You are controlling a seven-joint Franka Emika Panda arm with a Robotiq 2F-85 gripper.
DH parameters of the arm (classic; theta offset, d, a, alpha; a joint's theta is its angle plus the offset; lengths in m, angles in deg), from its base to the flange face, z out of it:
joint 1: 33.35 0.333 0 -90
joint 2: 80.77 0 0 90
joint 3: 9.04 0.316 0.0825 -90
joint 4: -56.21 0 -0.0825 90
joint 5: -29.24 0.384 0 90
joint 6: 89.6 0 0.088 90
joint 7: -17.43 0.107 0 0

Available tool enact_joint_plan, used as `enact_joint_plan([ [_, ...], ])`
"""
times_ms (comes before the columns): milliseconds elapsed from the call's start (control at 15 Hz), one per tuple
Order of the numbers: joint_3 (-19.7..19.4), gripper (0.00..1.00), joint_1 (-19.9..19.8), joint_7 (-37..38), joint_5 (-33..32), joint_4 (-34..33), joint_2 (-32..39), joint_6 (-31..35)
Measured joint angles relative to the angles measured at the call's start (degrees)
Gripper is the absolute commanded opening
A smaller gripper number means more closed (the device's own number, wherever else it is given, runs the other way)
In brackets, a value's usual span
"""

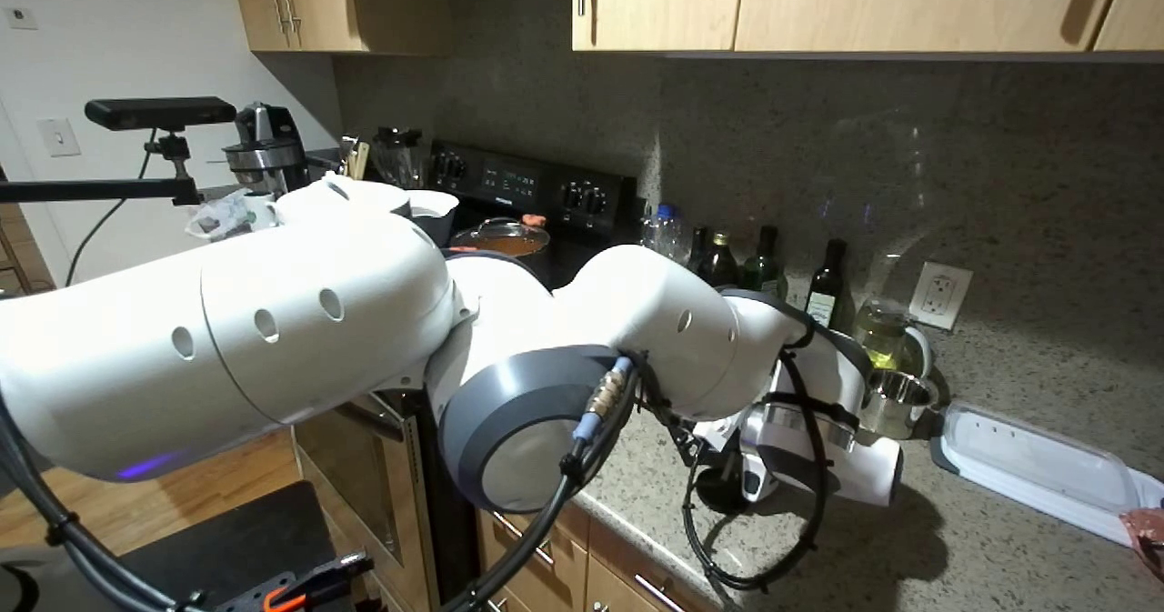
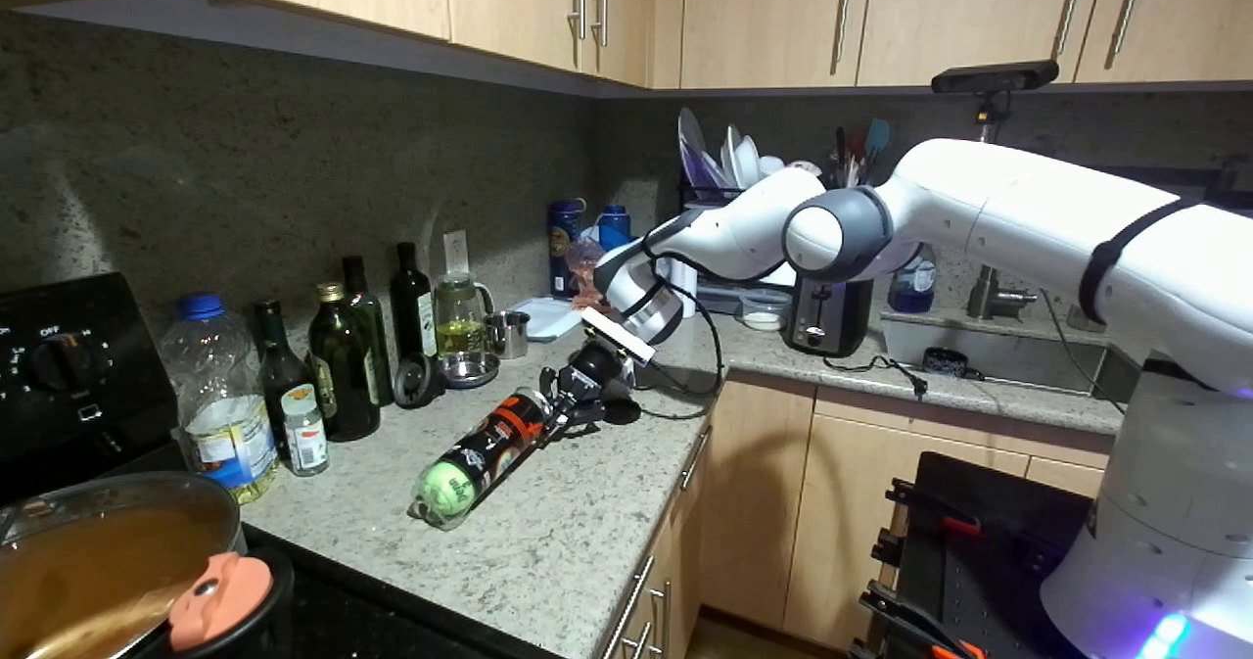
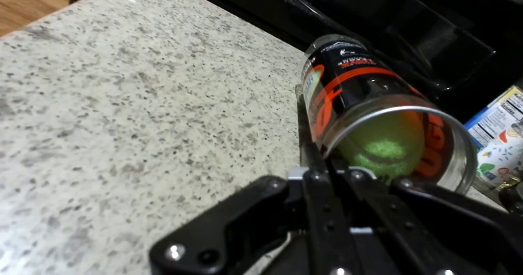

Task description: Place the container on its side

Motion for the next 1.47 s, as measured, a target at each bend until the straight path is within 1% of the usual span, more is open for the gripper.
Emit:
enact_joint_plan([
  [67, 0.0, 0.19, 0.0, 0.2, 0.0, -0.4, 0.2, -0.1],
  [200, -0.1, 0.29, 0.0, 1.0, -0.1, -1.0, 0.7, -0.1],
  [267, -0.2, 0.28, 0.0, 1.2, -0.1, -1.3, 1.0, -0.1],
  [400, -0.4, 0.32, 0.0, 1.5, -0.2, -1.8, 1.5, -0.1],
  [533, -0.4, 0.33, -0.1, 2.1, -0.3, -2.3, 1.7, -0.1],
  [667, -0.6, 0.28, -0.1, 2.1, -0.3, -2.7, 1.9, -0.1],
  [733, -0.7, 0.28, -0.1, 2.1, -0.3, -2.9, 1.9, -0.1],
  [800, -0.8, 0.27, -0.2, 2.1, -0.3, -3.1, 1.9, -0.1],
  [1200, -1.3, 0.32, -0.6, 2.1, -0.3, -4.0, 1.6, 0.5],
  [1333, -1.5, 0.31, -0.6, 2.0, -0.3, -4.0, 1.1, 0.9],
  [1467, -1.6, 0.35, -0.6, 1.9, -0.3, -4.0, 0.5, 1.7],
])
